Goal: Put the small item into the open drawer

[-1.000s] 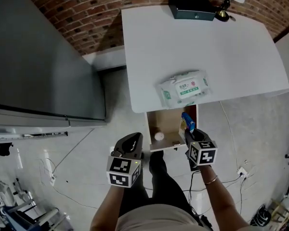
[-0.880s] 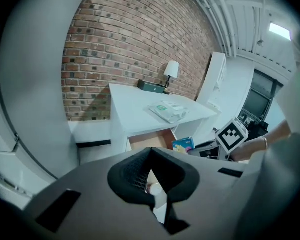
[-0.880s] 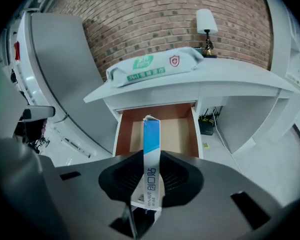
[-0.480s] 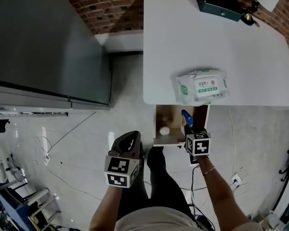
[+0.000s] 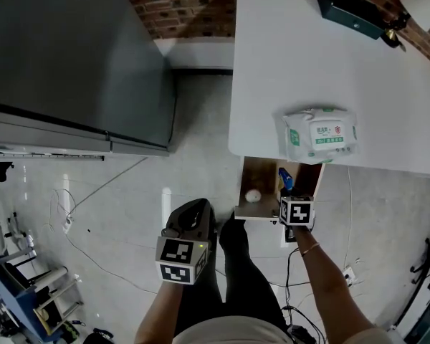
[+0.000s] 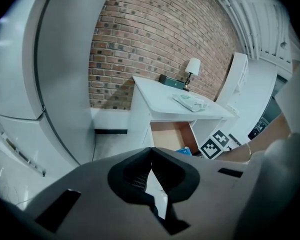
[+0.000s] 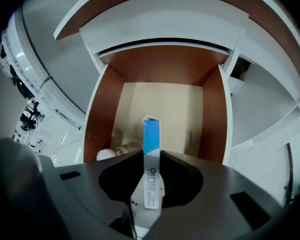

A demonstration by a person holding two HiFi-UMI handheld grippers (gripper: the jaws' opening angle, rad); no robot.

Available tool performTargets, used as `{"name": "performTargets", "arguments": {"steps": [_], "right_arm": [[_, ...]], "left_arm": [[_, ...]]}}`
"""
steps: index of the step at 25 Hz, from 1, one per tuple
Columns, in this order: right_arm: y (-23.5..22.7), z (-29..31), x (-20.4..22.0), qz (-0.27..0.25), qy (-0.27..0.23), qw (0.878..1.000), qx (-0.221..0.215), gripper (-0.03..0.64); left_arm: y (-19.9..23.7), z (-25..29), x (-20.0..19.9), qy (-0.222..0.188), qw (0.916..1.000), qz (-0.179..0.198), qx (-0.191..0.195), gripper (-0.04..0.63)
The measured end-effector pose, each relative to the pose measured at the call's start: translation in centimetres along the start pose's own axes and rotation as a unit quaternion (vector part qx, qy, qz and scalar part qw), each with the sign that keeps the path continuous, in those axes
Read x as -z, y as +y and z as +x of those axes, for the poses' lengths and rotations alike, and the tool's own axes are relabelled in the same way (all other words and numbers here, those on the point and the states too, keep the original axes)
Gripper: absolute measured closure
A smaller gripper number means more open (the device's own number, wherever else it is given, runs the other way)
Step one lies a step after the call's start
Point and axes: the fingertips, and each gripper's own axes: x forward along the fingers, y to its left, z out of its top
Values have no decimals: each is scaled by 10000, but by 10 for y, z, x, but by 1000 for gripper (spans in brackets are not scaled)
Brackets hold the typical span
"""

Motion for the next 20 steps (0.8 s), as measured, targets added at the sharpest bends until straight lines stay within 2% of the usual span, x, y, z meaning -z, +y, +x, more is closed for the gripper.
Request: {"name": "performTargets", "arguments": {"steps": [9,20], "right_arm": [[9,30,0,-68,162,9998,106,520],[12,44,2,-161,248,9993,235,520]], "left_arm": [[15,0,13,17,9997,-140,-180,574],[20,0,29,72,9996,-204,-198,574]]}}
